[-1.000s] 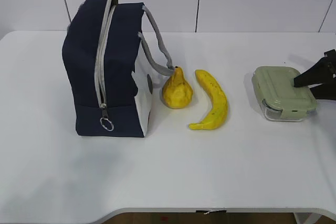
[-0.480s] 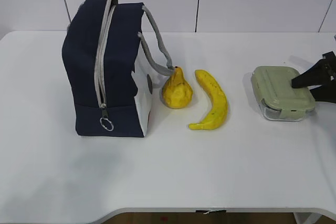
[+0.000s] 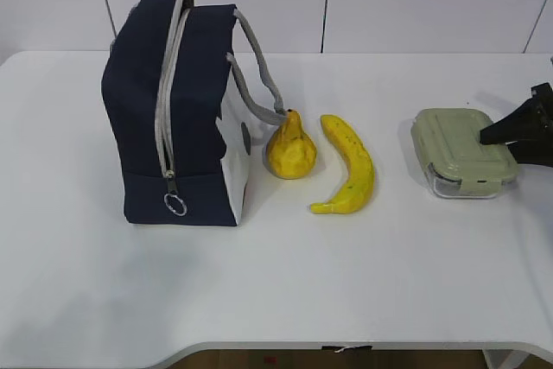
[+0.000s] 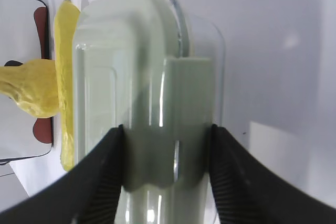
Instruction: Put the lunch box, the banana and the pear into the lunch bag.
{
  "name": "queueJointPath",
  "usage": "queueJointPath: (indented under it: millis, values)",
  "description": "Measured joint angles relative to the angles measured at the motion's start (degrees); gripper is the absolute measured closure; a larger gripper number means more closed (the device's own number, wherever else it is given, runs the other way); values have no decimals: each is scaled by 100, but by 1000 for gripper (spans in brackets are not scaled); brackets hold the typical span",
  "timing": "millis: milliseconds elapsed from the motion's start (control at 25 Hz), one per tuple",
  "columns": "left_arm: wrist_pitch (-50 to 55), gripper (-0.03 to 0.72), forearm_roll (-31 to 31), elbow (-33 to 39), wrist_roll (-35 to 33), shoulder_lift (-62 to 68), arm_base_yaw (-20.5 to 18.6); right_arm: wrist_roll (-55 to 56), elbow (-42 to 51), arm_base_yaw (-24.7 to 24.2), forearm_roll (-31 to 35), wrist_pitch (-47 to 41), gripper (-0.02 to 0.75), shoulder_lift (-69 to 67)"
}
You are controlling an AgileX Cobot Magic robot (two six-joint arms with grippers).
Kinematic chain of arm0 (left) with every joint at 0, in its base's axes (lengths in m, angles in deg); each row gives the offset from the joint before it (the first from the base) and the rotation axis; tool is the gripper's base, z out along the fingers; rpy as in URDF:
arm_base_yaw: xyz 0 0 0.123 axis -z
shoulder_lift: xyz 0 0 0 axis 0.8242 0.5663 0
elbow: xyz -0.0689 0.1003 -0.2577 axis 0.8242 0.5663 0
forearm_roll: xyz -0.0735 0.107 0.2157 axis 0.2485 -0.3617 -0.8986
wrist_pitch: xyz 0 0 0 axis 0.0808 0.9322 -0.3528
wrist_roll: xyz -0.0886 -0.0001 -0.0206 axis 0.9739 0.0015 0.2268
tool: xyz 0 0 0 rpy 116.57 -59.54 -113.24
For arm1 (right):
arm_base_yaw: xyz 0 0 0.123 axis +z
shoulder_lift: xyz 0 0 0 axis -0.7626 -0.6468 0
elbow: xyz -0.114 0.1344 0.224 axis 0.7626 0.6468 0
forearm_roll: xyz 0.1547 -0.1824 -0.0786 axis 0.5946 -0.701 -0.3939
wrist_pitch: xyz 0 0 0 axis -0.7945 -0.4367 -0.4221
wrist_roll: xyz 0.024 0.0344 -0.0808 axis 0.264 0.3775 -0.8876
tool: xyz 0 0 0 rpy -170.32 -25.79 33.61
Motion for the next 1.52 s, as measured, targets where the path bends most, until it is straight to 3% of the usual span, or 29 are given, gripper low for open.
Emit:
queueJointPath:
  millis: [1520]
  values:
    - [0,445,0,0,0,0,0,486,0,69,22,0,390,-3]
